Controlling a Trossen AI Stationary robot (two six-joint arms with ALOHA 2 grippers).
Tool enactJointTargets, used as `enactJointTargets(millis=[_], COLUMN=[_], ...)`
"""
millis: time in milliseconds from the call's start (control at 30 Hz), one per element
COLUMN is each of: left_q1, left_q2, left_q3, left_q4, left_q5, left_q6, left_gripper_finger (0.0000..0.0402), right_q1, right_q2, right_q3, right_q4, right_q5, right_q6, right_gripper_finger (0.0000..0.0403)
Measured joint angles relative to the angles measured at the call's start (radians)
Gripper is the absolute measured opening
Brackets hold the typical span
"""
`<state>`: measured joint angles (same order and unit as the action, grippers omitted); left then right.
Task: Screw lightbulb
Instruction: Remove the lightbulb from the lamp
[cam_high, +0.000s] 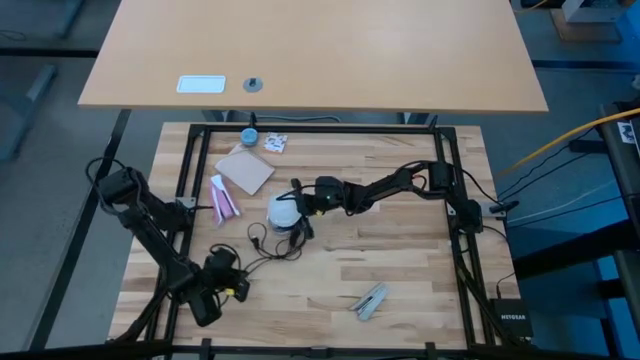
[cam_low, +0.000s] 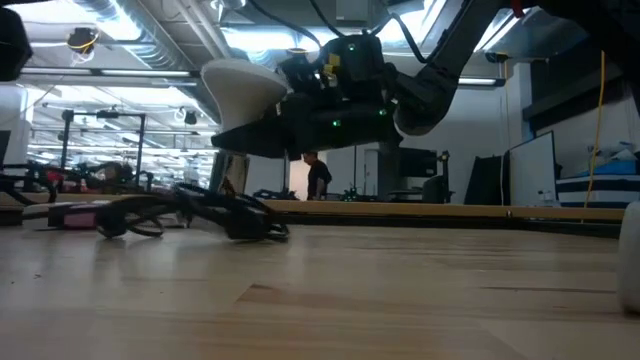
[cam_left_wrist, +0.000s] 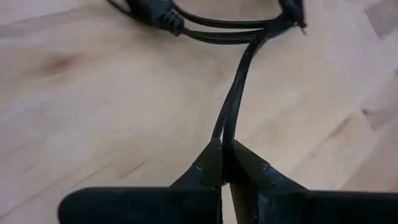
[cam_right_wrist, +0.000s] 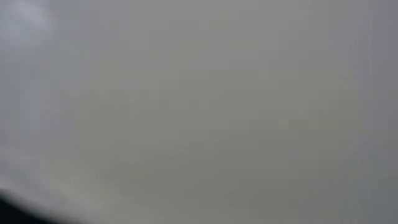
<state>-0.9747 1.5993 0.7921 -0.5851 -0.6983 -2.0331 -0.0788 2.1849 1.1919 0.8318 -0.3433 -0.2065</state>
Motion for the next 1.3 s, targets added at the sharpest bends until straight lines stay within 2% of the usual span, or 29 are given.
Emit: enactJointTargets(millis=[100, 233, 400, 467, 567, 667, 767, 1000, 1300], left_q1=[-0.029, -0.069, -0.048, -0.036, -0.025, -0.027, -0.027, 0.005, 0.084], left_q2=[-0.019, -0.035, -0.042, -0.042, -0.042, -0.041, -0.041, -0.04, -0.04], left_q3=[0.0, 0.0, 0.0, 0.001, 0.001, 0.001, 0.001, 0.0, 0.0], left_q4=[-0.078, -0.188, -0.235, -0.26, -0.334, -0.441, -0.56, -0.749, -0.729], left_q5=[-0.003, -0.004, 0.06, 0.102, 0.229, 0.333, 0.385, 0.381, 0.226], left_q6=[-0.111, -0.267, -0.274, -0.27, -0.259, -0.249, -0.238, -0.25, -0.203], left_gripper_finger=[0.0002, 0.0002, 0.0002, 0.0002, 0.0002, 0.0002, 0.0002, 0.0005, 0.0017], right_q1=[0.0, 0.0, -0.002, -0.009, -0.016, -0.021, -0.022, -0.019, -0.019], right_q2=[0.0, -0.001, -0.002, -0.002, -0.002, -0.001, 0.0, 0.0, 0.001], right_q3=[0.0, 0.001, 0.002, 0.002, 0.001, 0.0, 0.0, -0.001, -0.001], right_q4=[-0.044, -0.082, -0.103, -0.106, -0.106, -0.097, -0.095, -0.091, -0.081], right_q5=[-0.043, -0.051, -0.038, -0.033, -0.041, -0.095, -0.144, -0.326, -0.565], right_q6=[0.001, 0.003, 0.049, 0.077, 0.098, 0.099, 0.099, 0.098, 0.098], right_gripper_finger=[0.0166, 0.0166, 0.0166, 0.0165, 0.0165, 0.0165, 0.0165, 0.0165, 0.0165])
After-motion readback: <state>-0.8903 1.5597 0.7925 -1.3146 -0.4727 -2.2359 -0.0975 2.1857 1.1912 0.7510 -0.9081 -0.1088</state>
